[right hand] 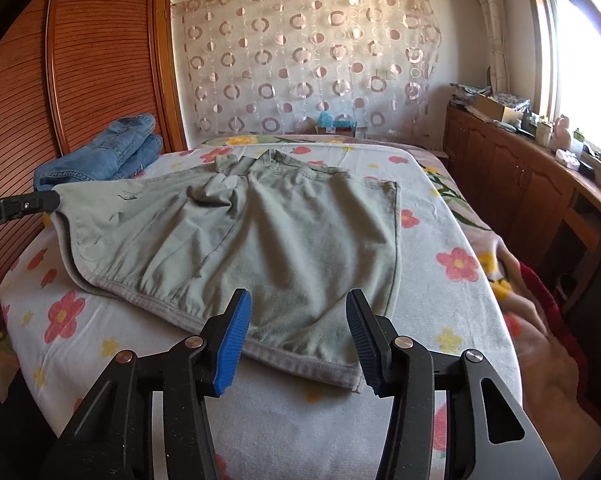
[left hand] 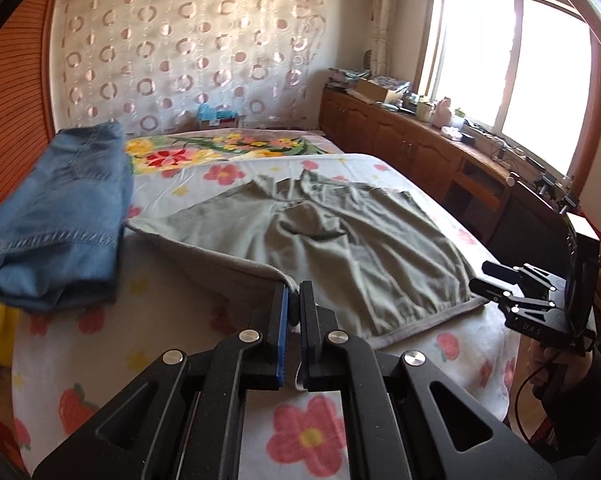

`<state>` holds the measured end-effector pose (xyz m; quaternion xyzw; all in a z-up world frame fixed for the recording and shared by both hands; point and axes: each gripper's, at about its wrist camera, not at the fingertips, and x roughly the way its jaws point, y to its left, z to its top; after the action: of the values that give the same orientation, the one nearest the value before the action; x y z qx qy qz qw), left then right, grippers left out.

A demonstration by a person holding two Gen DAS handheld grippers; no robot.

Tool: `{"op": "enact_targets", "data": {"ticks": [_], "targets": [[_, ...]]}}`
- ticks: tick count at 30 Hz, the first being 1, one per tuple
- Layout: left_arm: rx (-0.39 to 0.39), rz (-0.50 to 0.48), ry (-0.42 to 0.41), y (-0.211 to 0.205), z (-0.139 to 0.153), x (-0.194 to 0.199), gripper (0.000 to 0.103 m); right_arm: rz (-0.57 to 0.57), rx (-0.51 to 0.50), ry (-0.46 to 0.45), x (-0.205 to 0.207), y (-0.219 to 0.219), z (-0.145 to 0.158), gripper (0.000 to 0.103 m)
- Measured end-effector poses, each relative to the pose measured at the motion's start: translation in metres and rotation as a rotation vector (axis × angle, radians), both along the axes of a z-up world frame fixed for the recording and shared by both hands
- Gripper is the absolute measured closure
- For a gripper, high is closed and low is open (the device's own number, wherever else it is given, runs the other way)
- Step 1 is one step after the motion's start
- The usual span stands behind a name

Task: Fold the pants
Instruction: 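Lift the held leg and fold it over the other leg, then release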

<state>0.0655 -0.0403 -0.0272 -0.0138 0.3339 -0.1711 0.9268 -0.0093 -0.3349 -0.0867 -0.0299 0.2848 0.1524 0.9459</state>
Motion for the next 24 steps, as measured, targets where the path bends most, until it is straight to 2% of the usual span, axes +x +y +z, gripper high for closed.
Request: {"op": "enact_targets", "data": {"ticks": [18,24], "targets": [[0.017,-0.197,-0.02,-0.094,0.022,0.039,0.097,-0.037,0.008,-0.012,0.0,-0.002,-0.003,0.055],[0.041,-0.207,0.007,-0.109,0.016,0.048,0.097,-0.045,0.018,-0.001,0.001,-0.001,-0.008,0.055]]}}
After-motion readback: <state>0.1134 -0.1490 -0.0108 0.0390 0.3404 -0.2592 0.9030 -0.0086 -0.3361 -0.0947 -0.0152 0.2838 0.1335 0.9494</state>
